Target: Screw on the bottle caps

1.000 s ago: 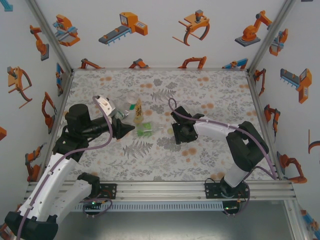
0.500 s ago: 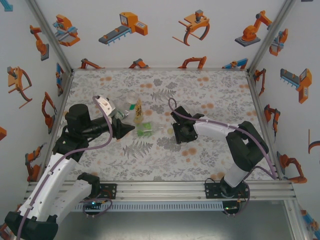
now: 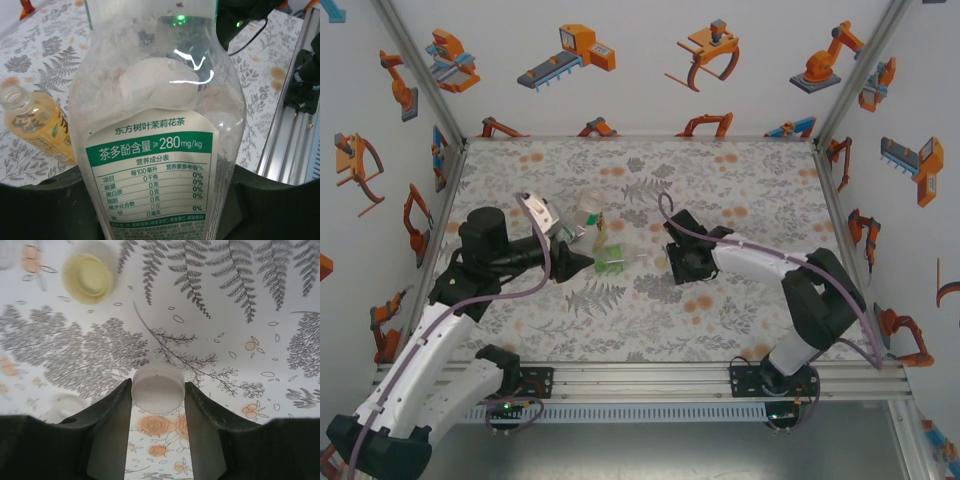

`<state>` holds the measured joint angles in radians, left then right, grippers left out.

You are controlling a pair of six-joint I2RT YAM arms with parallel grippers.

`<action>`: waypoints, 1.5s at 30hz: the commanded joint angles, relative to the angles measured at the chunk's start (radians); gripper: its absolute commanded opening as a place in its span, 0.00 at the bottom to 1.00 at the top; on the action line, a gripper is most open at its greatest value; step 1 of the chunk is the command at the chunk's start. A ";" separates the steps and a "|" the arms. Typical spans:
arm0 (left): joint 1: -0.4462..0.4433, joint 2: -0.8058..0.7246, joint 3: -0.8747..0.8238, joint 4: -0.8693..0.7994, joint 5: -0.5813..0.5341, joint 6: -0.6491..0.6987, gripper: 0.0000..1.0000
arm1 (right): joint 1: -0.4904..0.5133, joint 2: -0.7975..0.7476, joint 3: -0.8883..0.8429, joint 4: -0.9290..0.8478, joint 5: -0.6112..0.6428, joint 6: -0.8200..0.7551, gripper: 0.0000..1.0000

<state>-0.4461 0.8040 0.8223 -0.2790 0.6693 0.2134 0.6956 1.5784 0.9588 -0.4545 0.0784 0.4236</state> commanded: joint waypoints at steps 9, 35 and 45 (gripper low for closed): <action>-0.174 0.059 0.064 -0.169 -0.122 0.196 0.03 | 0.004 -0.397 -0.041 0.140 -0.260 -0.193 0.17; -0.371 0.103 0.063 -0.314 -0.124 0.416 0.01 | 0.038 -0.723 0.007 0.252 -0.873 -0.509 0.13; -0.376 0.129 0.073 -0.328 -0.117 0.417 0.01 | 0.074 -0.680 0.053 0.208 -0.868 -0.579 0.12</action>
<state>-0.8177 0.9321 0.8715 -0.5938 0.5179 0.6071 0.7605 0.8959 0.9646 -0.2420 -0.7670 -0.1143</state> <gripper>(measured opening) 0.553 0.428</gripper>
